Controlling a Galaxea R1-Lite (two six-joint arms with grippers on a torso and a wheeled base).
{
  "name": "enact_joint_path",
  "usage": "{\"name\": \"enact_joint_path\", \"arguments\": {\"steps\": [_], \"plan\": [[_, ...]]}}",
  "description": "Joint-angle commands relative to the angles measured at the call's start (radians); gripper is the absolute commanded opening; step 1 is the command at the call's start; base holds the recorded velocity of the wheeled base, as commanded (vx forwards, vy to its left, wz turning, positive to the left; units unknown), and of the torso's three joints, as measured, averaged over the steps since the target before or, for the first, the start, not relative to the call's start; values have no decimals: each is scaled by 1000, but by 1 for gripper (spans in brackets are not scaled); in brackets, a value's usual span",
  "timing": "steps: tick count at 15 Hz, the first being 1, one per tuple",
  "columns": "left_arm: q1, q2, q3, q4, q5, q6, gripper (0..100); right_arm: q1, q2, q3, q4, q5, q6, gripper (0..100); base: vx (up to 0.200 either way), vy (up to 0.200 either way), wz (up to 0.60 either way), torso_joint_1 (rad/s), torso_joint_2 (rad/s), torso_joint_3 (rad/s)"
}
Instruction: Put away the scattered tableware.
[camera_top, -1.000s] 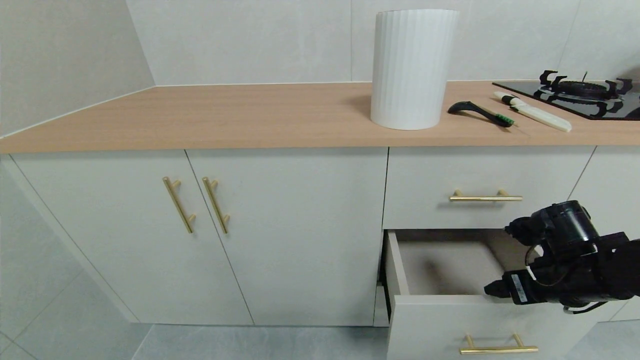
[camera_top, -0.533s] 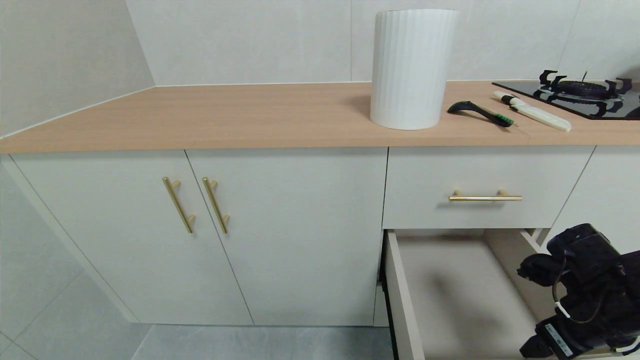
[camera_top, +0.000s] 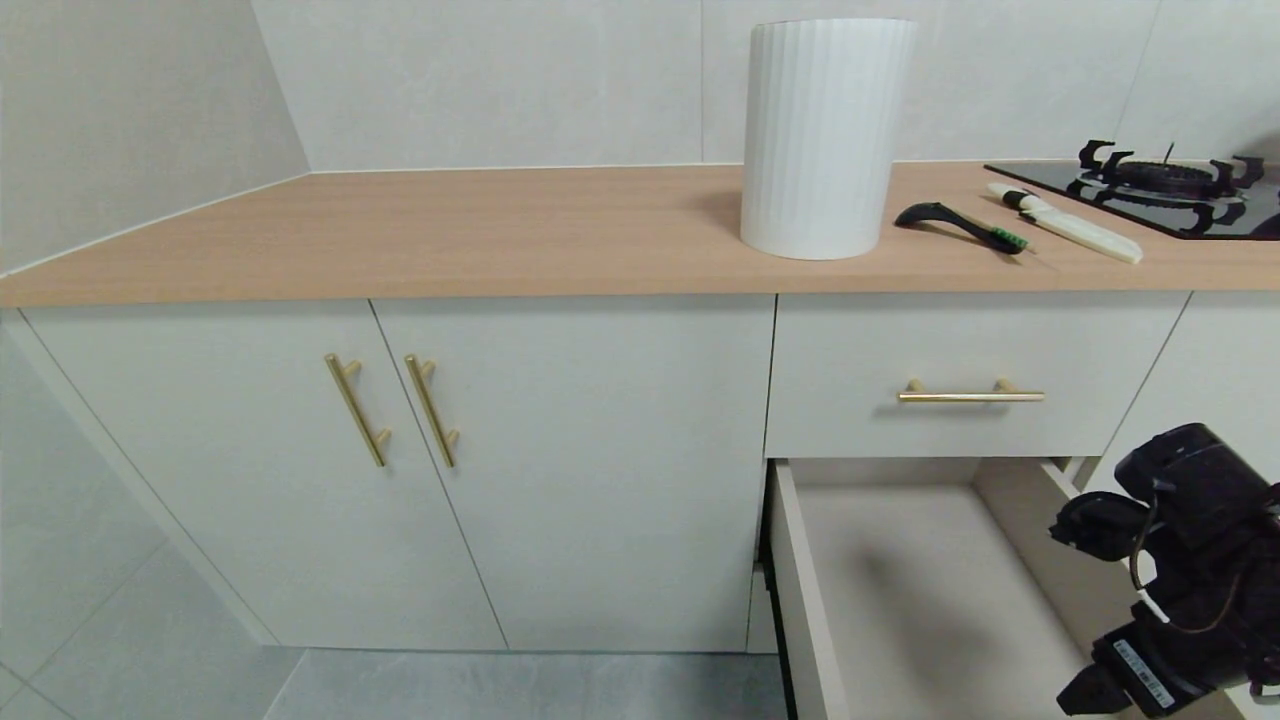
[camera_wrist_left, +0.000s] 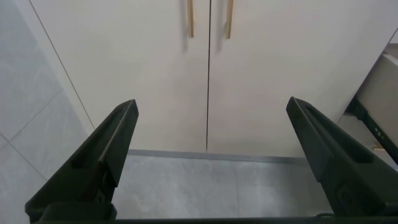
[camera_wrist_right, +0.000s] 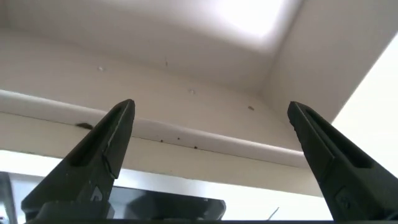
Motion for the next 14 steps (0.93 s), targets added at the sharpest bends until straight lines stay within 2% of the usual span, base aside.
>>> {"name": "enact_joint_path", "arguments": {"steps": [1,3,4,10,14], "plan": [[0,1,0,0,1,0,100,-4,-108,-36,2,73,6,100,0,0,0,0,0,0],[0,1,0,0,1,0,100,-7,-206,-79,-3,189,98,100,0,0,0,0,0,0],[0,1,0,0,1,0,100,-7,-234,-101,-1,201,129,100,0,0,0,0,0,0],[0,1,0,0,1,0,100,-37,-278,-122,-9,204,130,100,0,0,0,0,0,0],[0,1,0,0,1,0,100,-37,-292,-121,-20,202,130,100,0,0,0,25,-223,-290]]}}
